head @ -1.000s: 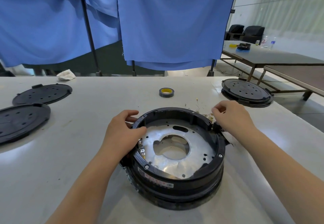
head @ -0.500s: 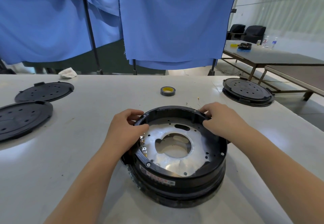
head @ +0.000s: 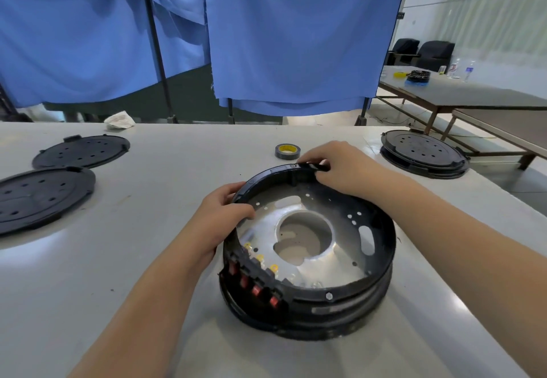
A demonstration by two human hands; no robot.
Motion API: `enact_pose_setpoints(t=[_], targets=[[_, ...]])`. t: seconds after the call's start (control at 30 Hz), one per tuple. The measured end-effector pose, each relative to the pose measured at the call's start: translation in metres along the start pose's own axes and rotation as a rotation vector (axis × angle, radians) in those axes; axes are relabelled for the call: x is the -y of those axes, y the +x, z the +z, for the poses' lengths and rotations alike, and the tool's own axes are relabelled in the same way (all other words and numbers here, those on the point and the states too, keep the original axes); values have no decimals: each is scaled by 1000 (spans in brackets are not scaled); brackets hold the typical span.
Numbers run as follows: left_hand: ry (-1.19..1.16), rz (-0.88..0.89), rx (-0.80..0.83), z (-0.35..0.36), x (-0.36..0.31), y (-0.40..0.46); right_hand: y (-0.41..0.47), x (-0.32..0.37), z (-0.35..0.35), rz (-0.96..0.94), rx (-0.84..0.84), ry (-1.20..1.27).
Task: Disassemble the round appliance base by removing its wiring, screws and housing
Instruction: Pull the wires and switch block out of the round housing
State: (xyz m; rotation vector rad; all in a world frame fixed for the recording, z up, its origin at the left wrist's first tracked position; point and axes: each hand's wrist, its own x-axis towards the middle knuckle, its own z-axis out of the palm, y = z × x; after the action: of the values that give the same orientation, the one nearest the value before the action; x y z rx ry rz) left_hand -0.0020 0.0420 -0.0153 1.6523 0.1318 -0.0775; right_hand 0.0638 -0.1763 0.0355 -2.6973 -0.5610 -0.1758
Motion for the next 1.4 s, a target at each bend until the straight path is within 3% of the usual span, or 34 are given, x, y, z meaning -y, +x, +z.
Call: enact_pose_setpoints(t=[0.3,0.57,0.7,0.73,0.8,0.87,0.93,1.17,1.4], targets=[[-106,41,-133,9,8,2,24,-11,24,0,-15,29],[-122,-5,-129,14,9,2,18,-22,32,28,-21,26],[-120,6,-138,14,10,4,-2,0,21,-64,-106,55],[-116,10,-138,14,11,5,-11,9,17,-83,-70,154],[-110,20,-130,14,12,8,-32,30,10,-78,211,362],[-98,32,-128,15,14,10,-48,44,9,-51,574,412],[-85,40,-131,15,14,11,-56,46,9,-3,760,410],[-72,49,-128,14,13,10,-57,44,3,148,962,341],[-45,60,-140,15,13,9,-53,46,9,197,1034,444]])
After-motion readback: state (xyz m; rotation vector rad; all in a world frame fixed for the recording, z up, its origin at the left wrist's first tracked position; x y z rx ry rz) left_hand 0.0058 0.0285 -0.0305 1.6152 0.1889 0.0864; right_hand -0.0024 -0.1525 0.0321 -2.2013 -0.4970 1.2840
